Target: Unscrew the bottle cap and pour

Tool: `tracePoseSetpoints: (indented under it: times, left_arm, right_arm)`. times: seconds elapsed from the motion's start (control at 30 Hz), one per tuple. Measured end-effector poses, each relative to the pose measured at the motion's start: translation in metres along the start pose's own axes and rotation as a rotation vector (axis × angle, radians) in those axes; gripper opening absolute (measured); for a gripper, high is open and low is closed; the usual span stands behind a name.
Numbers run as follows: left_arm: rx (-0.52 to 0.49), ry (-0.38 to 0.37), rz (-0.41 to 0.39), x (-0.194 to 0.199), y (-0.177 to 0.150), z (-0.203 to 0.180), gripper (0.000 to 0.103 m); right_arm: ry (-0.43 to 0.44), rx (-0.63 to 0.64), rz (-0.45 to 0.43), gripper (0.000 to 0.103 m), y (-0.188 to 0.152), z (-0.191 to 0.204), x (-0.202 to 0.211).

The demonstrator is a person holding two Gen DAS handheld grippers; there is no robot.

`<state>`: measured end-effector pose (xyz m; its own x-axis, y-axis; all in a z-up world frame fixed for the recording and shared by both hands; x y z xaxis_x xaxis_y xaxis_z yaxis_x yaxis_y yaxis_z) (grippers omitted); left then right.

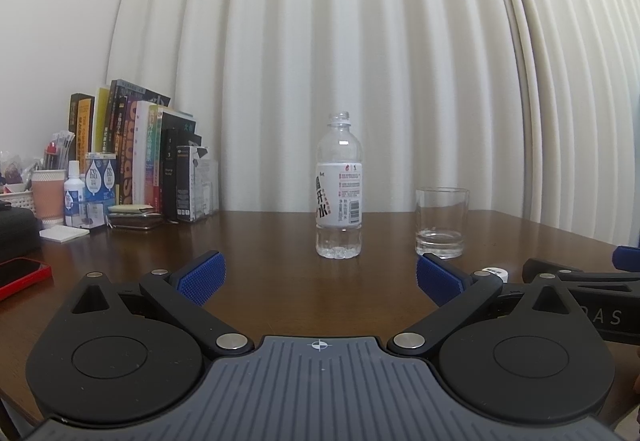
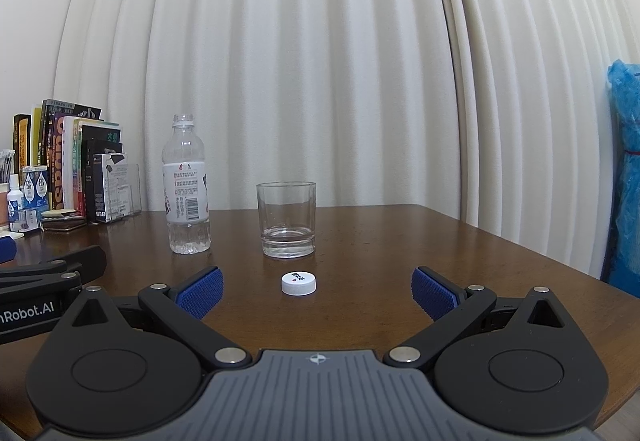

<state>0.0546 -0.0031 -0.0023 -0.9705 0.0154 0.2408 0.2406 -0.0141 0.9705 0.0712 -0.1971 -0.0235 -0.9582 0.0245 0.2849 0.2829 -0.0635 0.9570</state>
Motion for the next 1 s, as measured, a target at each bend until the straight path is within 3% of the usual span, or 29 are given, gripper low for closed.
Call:
tracePoseSetpoints:
  times: [0.57, 0.87, 1.0]
  left_arm:
    - [-0.031, -0.097, 0.049, -0.006, 0.012, 0.009, 0.103]
    - [-0.082, -0.173, 0.048, -0.015, 0.035, 0.015, 0.103]
    - [-0.120, -0.199, 0.036, -0.021, 0.046, 0.015, 0.103]
  right_arm:
    - [0.062, 0.083, 0.073, 0.103, 0.023, -0.003, -0.006]
    - [0.171, 0.124, 0.199, 0.102, 0.045, -0.008, -0.027]
    - [0.209, 0.200, 0.245, 0.097, 0.048, -0.001, -0.037]
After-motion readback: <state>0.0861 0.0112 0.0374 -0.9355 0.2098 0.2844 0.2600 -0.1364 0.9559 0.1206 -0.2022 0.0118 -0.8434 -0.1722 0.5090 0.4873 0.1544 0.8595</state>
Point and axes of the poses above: each gripper's, at about its wrist camera, not at the fingertips, and x roughly against the way its jaws point, z to its left, y to its top, the point moved 5 cm from there along -x, roughly the way its jaws point, and after that the axes turned 9 degrees about z, right-handed, at the moved point
